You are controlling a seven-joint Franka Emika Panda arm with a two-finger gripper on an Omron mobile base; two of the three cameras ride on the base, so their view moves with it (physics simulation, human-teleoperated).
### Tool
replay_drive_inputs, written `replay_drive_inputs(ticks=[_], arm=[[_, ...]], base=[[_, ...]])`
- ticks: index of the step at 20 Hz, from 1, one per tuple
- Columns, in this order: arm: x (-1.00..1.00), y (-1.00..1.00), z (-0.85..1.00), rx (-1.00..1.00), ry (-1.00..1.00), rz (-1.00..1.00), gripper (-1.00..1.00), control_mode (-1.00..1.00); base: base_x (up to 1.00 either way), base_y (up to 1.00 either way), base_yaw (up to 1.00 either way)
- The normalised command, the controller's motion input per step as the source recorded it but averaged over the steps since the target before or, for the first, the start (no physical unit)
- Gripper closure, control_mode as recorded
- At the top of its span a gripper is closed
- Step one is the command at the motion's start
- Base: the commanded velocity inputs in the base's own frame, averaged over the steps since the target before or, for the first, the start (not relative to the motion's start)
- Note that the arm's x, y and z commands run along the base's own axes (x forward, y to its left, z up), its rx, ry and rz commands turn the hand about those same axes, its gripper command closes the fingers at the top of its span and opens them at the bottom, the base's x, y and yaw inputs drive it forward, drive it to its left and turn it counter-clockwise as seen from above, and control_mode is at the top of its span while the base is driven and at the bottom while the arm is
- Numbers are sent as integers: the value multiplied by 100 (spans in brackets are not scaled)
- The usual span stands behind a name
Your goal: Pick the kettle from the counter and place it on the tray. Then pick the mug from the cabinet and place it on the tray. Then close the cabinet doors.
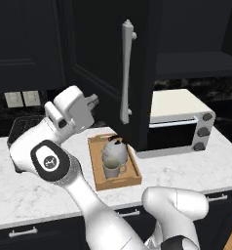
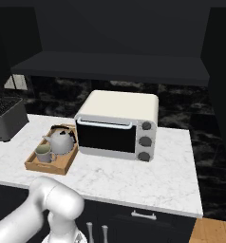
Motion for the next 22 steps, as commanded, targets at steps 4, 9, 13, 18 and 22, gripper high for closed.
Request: replay_drive_inputs(ticks=[4,9,13,18,22], arm=[[0,-85,35,0,-3,0,100,-100],[18,-65,36,0,-6,2,100,-100],[29,-55,52,0,-2,6,100,-100],[48,-64,39,10,21,16,100,-100],[78,-75,15,17,42,28,100,-100]], base=[[0,0,0],[0,0,0],[0,0,0],[0,0,0],[0,0,0]])
